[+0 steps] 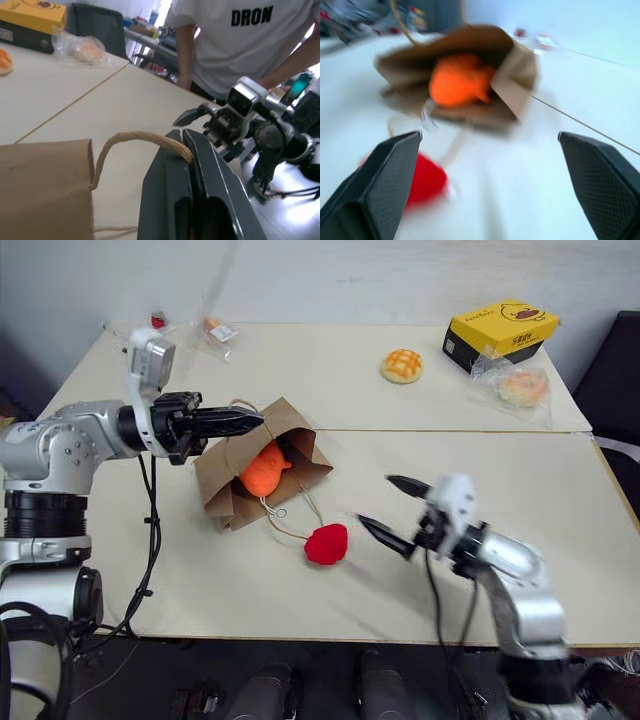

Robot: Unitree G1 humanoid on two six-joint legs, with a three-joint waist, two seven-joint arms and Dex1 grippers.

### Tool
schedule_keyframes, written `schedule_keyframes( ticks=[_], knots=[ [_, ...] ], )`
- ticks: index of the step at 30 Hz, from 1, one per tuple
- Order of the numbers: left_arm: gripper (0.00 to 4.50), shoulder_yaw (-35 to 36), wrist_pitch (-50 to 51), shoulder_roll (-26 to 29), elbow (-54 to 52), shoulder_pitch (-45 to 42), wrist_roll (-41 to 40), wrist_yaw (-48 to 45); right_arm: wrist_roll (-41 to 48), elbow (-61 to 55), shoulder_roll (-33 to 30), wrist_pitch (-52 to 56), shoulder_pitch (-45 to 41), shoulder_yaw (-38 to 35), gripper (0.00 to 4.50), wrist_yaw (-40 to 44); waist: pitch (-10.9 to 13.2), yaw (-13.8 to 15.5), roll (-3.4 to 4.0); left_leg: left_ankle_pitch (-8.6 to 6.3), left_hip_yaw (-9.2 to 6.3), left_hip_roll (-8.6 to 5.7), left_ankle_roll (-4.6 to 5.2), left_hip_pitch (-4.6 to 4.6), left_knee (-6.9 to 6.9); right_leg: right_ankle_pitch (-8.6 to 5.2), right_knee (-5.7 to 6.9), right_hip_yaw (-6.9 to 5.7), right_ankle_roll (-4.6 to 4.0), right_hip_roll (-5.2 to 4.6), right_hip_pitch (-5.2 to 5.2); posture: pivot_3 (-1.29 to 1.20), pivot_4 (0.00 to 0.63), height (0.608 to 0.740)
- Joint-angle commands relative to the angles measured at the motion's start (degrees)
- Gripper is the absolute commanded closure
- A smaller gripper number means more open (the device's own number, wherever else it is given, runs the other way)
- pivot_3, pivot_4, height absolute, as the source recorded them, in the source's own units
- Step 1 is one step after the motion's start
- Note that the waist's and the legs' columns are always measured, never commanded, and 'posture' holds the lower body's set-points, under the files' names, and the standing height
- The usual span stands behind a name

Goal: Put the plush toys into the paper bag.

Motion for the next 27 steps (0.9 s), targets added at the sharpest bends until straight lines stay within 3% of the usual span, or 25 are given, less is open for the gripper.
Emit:
schedule_keyframes(
  ticks=[1,5,9,14,19,27],
  knots=[
    [4.50,0.90,-2.15,2.18,-3.22,0.40,-0.34,-2.26,-1.18,0.98,-5.66,-8.21,10.02,-7.28,0.03,5.63,0.00,0.46,0.00,0.00,0.04,0.00,0.01,0.00,0.00,0.00,0.00,0.02,0.00,0.02,0.00,0.00,0.150,0.740],
    [4.50,1.81,-7.65,2.88,-4.15,1.87,0.44,-3.46,0.23,3.82,-6.41,-11.66,17.31,-15.40,0.03,3.42,0.01,0.33,-0.02,-0.02,0.27,0.01,0.07,0.28,-0.01,0.00,-0.01,0.21,0.00,0.04,0.14,0.00,0.150,0.740],
    [4.50,1.14,-8.00,3.68,-3.69,2.62,0.35,-4.08,3.24,-5.31,-6.16,-5.75,19.86,-10.24,0.03,3.01,0.01,-0.03,-0.02,-0.02,0.35,0.10,0.08,0.61,-0.04,0.00,0.00,0.30,0.00,0.14,0.32,0.00,0.150,0.740],
    [4.50,0.22,-7.88,2.26,-3.50,1.76,0.41,-3.31,6.01,-14.67,-6.01,15.08,5.41,3.02,0.03,-7.95,0.01,-0.94,-0.02,0.02,0.32,0.12,0.02,0.61,0.05,0.00,0.11,0.31,-0.01,0.10,0.31,0.00,0.150,0.740],
    [4.50,0.31,-5.43,0.29,-2.35,-0.32,-0.14,-0.82,5.68,-15.56,-6.50,26.35,-6.08,12.99,0.03,-10.43,0.01,0.06,-0.02,0.04,0.09,0.11,-0.03,0.34,0.02,-0.03,0.07,0.14,-0.05,0.08,0.10,0.00,0.150,0.740],
    [4.50,0.82,-4.56,-0.94,-2.58,-0.62,-0.54,1.06,0.26,-8.08,-0.95,29.55,-14.99,23.97,0.03,-14.41,-0.01,0.43,-0.04,0.02,0.07,0.08,0.01,0.15,0.04,-0.02,0.05,0.11,-0.05,0.06,0.03,0.00,0.150,0.740]
  ],
)
